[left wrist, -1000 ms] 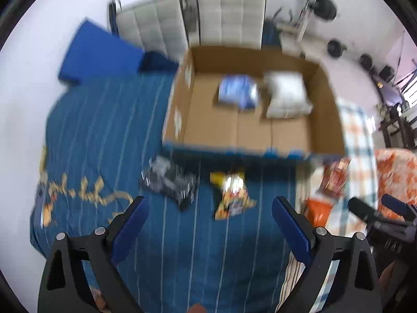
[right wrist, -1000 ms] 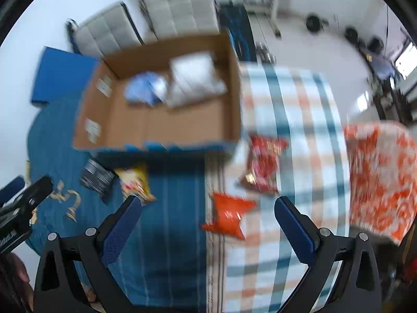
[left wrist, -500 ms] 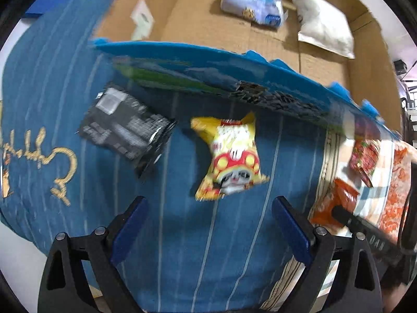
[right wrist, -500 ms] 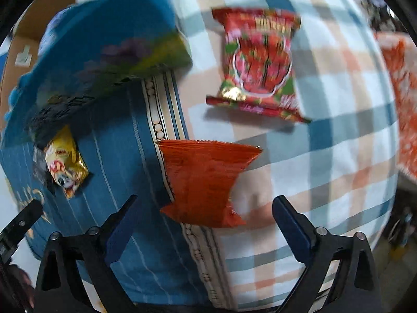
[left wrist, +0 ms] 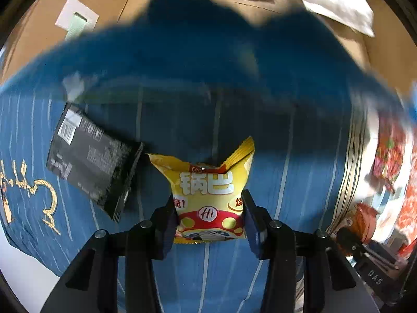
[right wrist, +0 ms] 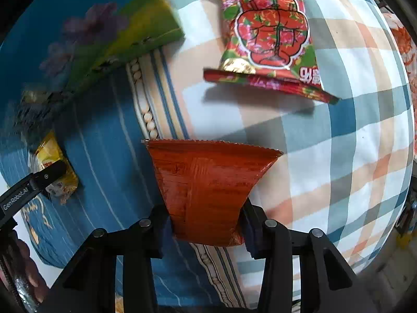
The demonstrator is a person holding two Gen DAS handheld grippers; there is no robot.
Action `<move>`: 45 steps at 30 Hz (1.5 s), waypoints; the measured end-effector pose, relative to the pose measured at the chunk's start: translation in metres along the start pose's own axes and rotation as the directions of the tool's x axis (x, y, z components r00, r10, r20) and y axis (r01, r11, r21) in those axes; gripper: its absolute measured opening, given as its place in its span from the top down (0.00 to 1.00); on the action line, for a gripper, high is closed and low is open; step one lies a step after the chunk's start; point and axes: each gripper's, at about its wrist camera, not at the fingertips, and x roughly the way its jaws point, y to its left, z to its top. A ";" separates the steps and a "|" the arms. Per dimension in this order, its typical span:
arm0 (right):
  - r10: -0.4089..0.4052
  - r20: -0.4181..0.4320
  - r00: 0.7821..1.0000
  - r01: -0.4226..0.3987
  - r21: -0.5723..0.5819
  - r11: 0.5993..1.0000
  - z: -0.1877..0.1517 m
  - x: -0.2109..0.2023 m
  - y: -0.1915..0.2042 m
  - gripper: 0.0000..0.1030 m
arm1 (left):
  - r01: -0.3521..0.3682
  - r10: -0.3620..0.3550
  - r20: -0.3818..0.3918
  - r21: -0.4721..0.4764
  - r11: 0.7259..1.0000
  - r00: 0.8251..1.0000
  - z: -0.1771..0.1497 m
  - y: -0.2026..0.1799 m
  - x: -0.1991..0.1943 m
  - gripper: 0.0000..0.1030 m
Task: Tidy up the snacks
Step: 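Grasp the orange chip bag with the right tool while the left tool grasps the yellow panda bag, then lower both bags into the box and open both tools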
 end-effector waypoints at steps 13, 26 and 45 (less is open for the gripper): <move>-0.091 -0.036 0.995 0.082 -0.200 0.976 -0.081 0.024 0.026 0.58 | -0.046 0.053 -0.082 0.082 0.996 0.995 -0.128 0.009 0.034 0.59; -0.118 -0.066 0.991 0.105 -0.178 0.979 -0.090 0.052 0.041 0.53 | -0.023 0.026 -0.069 0.057 0.998 0.997 -0.132 0.022 0.055 0.57; -0.036 0.122 0.992 0.067 -0.260 0.963 -0.119 -0.041 0.072 0.59 | 0.001 -0.015 0.149 0.098 0.995 0.989 -0.119 0.000 -0.072 0.60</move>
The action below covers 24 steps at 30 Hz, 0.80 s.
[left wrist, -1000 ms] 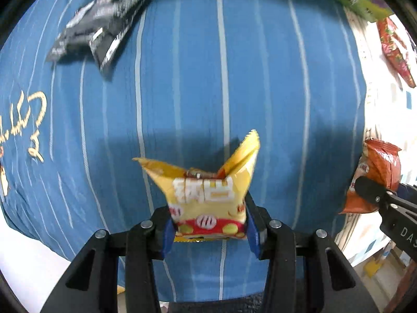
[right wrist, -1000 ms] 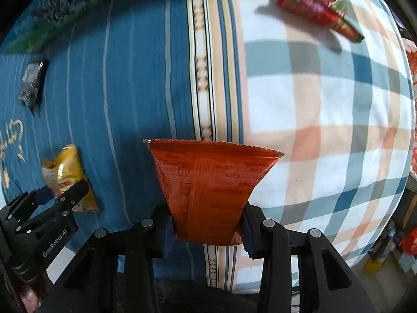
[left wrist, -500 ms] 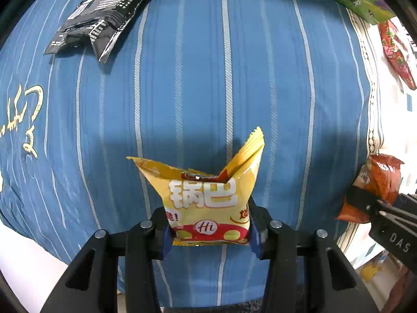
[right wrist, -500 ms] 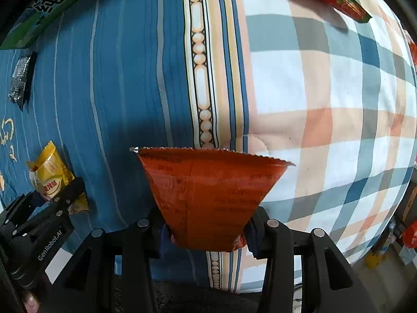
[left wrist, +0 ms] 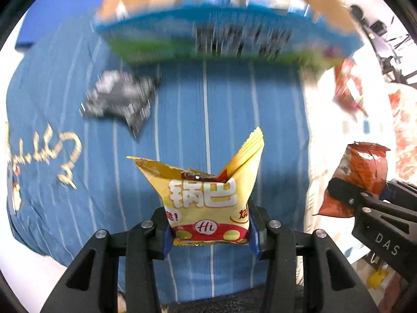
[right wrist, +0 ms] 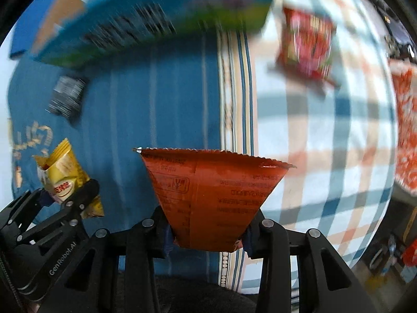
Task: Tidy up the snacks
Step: 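Lower both bags into the box and open both tools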
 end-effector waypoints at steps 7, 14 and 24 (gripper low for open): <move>0.031 0.153 0.988 -0.021 -0.069 0.997 0.025 -0.085 0.017 0.59 | 0.033 -0.035 0.154 0.014 0.999 0.987 0.046 0.007 -0.079 0.60; 0.072 0.218 0.973 -0.054 -0.086 0.995 0.085 -0.141 0.019 0.59 | 0.056 -0.058 0.234 0.018 0.998 0.970 0.110 0.020 -0.119 0.60; -0.029 0.171 0.985 0.035 -0.031 0.999 0.221 -0.100 0.002 0.59 | -0.135 0.131 0.077 0.045 0.990 0.988 0.242 0.043 -0.049 0.60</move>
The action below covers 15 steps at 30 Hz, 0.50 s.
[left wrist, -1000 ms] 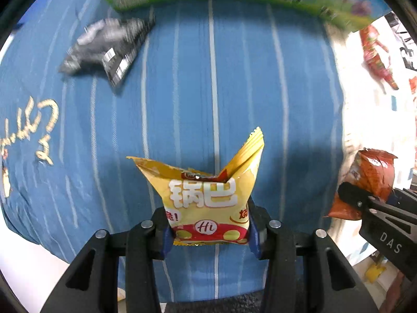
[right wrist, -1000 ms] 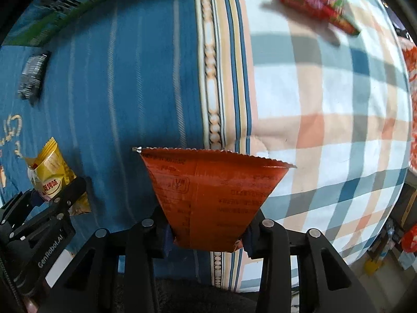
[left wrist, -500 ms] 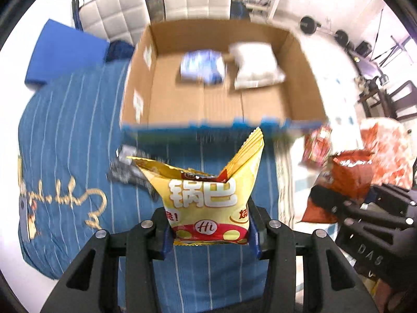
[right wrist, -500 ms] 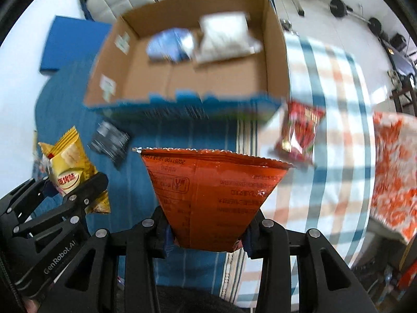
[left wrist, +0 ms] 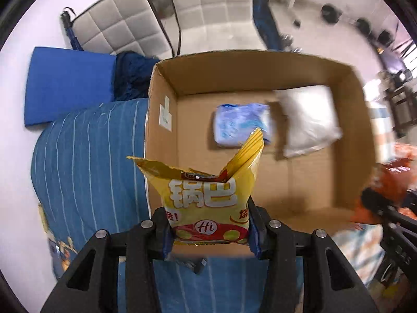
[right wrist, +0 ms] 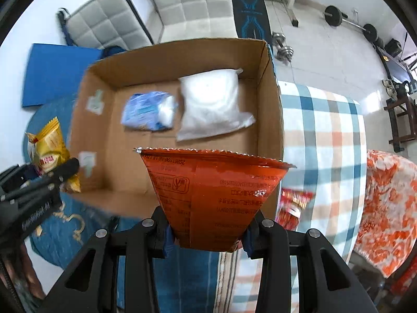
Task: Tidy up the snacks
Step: 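Lower both bags into the box and open both tools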
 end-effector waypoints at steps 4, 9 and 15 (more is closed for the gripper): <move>-0.054 -0.059 0.997 0.052 -0.025 0.998 0.033 0.040 0.000 0.59 | -0.024 0.026 -0.099 0.022 0.999 0.995 0.038 -0.002 0.040 0.60; -0.107 -0.147 0.983 0.100 -0.052 0.994 0.056 0.088 0.004 0.59 | -0.046 0.052 -0.182 0.040 0.998 0.982 0.063 -0.005 0.080 0.60; -0.130 -0.205 0.970 0.116 -0.078 0.990 0.069 0.116 0.006 0.59 | -0.095 0.111 -0.222 0.080 0.992 0.969 0.081 -0.006 0.110 0.59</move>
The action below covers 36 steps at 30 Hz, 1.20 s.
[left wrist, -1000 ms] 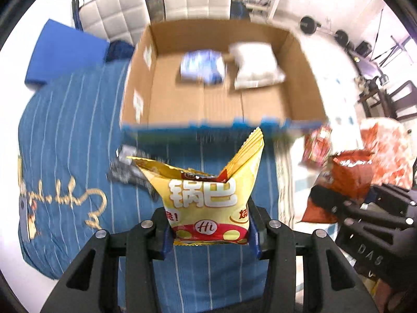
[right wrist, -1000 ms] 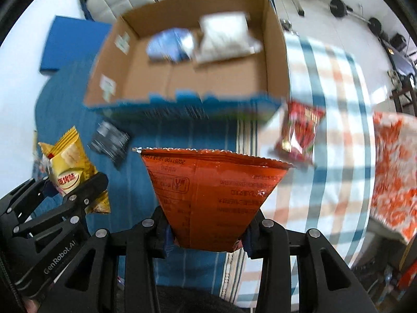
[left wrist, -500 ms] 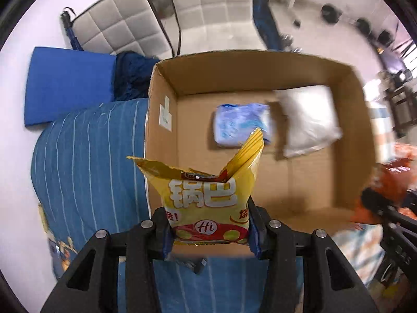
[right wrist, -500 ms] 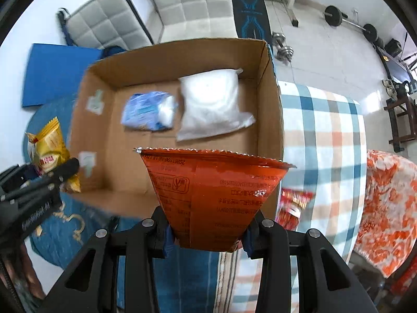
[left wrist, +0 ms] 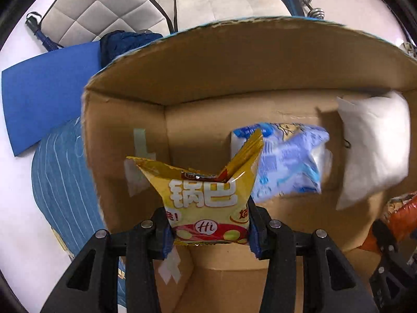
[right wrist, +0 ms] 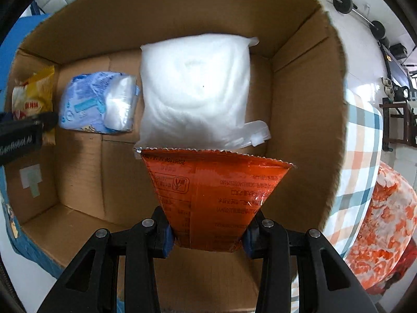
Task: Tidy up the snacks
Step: 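Lower both bags into the box and open both tools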
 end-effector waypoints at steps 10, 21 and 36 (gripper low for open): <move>-0.023 -0.075 0.997 0.022 -0.015 1.000 0.019 0.020 -0.001 0.56 | -0.006 0.005 -0.019 -0.055 0.998 1.000 0.016 0.011 -0.004 0.48; 0.014 -0.053 0.998 -0.015 -0.028 0.999 0.016 0.004 0.010 0.12 | 0.120 -0.116 0.037 -0.132 0.984 0.993 0.004 0.035 -0.031 0.37; 0.065 0.111 0.992 -0.068 0.020 0.998 -0.048 -0.043 0.005 0.00 | 0.221 -0.173 0.239 -0.195 0.955 0.956 -0.091 0.038 -0.078 0.05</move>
